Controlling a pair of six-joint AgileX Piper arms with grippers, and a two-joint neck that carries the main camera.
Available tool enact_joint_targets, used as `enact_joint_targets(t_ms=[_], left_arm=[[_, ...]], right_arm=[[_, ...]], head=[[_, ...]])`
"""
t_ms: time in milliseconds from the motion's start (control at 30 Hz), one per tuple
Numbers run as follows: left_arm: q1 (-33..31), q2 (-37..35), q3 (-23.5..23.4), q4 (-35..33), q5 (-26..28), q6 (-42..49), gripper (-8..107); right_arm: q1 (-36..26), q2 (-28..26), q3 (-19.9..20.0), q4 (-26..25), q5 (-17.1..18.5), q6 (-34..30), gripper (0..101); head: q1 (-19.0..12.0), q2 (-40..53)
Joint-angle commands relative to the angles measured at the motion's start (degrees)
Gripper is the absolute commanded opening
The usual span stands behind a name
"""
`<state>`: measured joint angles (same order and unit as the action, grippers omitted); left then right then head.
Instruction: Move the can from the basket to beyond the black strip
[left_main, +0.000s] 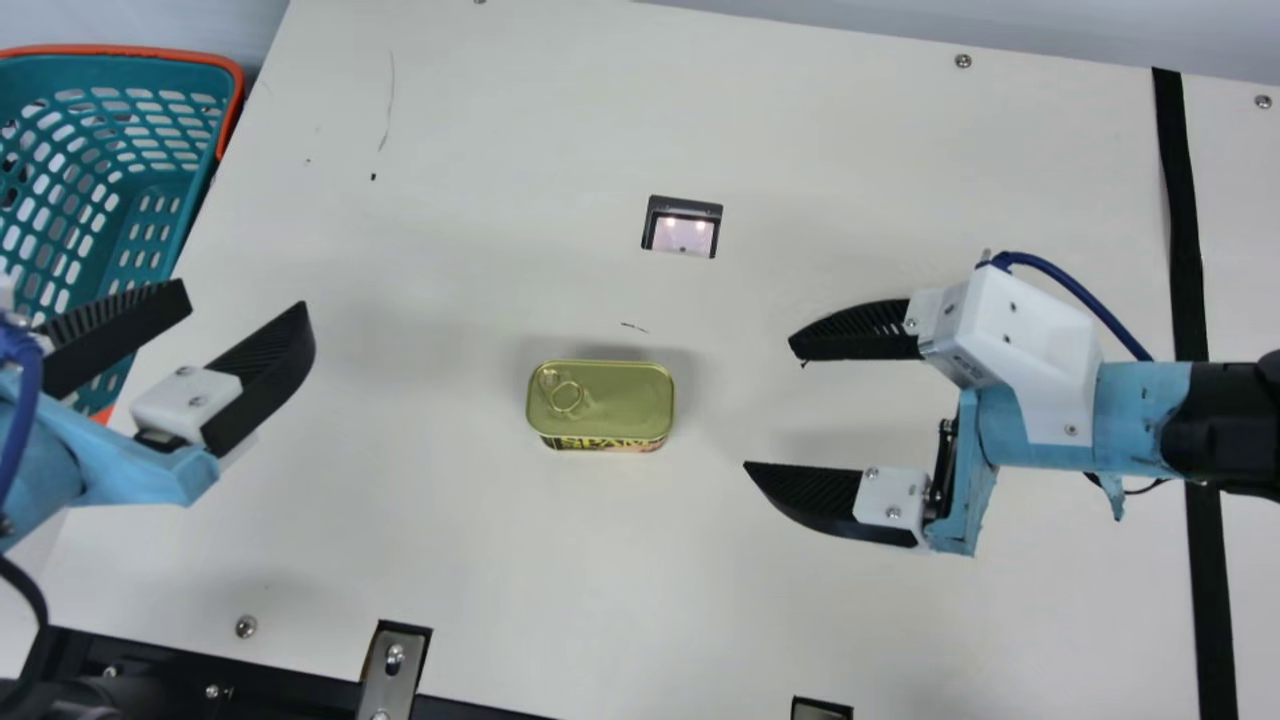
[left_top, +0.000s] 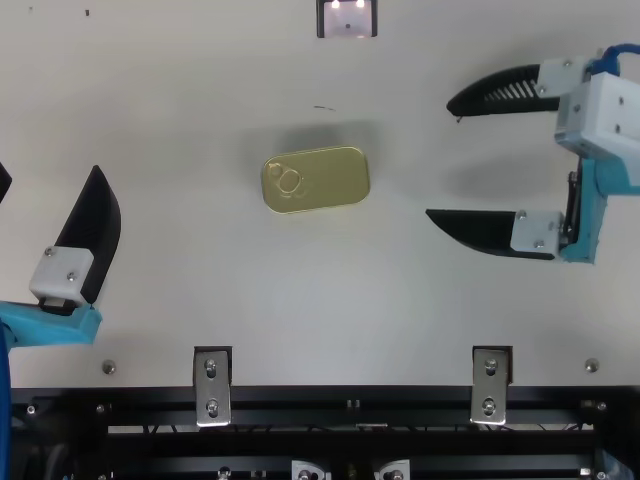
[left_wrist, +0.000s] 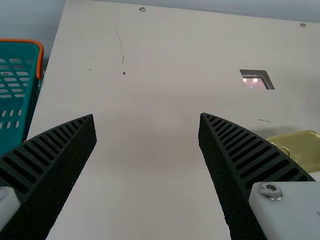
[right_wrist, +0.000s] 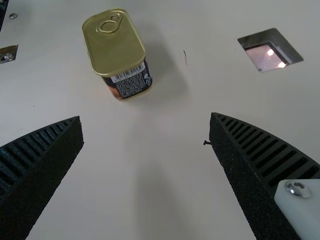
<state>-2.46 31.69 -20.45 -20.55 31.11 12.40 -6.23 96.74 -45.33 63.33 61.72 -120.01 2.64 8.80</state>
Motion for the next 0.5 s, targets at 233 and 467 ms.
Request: enact_joint_targets(t_ms=[233, 467], left_arm=[[0.0, 0.0, 0.0, 0.0, 0.0, 0.0, 90], [0.0, 0.0, 0.0, 0.0, 0.0, 0.0, 90]], right_arm=[[5.6, -5.76, -5.01, -7.53, -1.7, 9.75, 101], [13.06, -8.79, -12.71, -18.93, -1.68, 23.46, 101]], head=[[-0.22, -0.07], [-0.22, -0.07]])
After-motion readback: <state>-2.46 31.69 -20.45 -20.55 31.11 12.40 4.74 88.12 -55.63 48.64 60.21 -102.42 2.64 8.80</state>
